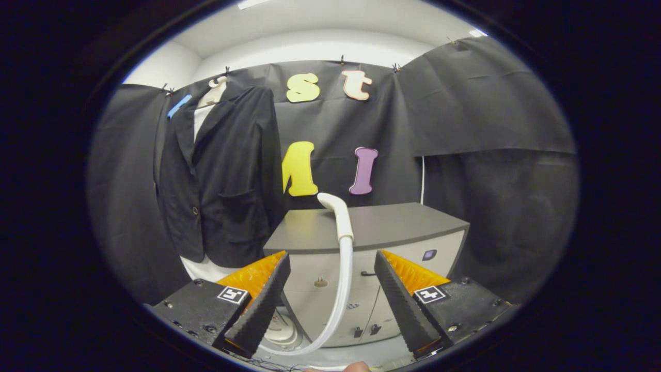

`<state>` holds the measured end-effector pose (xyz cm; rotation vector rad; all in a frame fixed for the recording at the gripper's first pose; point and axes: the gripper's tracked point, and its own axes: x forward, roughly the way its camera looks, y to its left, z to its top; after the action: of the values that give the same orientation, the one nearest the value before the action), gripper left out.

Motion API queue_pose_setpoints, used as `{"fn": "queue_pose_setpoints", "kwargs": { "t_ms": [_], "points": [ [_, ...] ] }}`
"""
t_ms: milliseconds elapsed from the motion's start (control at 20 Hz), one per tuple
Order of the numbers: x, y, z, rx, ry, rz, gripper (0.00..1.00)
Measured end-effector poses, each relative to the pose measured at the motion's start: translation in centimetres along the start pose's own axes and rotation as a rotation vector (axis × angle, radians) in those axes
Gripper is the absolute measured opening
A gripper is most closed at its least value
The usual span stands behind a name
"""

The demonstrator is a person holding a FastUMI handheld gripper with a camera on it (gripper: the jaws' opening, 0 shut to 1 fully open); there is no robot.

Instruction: Iron the clothes twice with a garment steamer, once on the left side and once on the right side.

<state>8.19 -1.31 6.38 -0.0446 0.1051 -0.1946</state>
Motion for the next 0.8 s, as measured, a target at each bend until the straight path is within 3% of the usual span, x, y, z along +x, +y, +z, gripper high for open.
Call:
{"fn": "queue_pose_setpoints", "kwargs": {
  "t_ms": [300, 450, 800],
  "points": [
    [9.0, -1.9, 3.7, -0.117, 0.043, -0.023, 1.00],
    [14.4, -2.3, 4.8, -0.086, 0.084, 0.003, 1.00],
    [22.9, -2.8, 1.6, -0.004, 0.391, 0.115, 1.00]
  ]
}}
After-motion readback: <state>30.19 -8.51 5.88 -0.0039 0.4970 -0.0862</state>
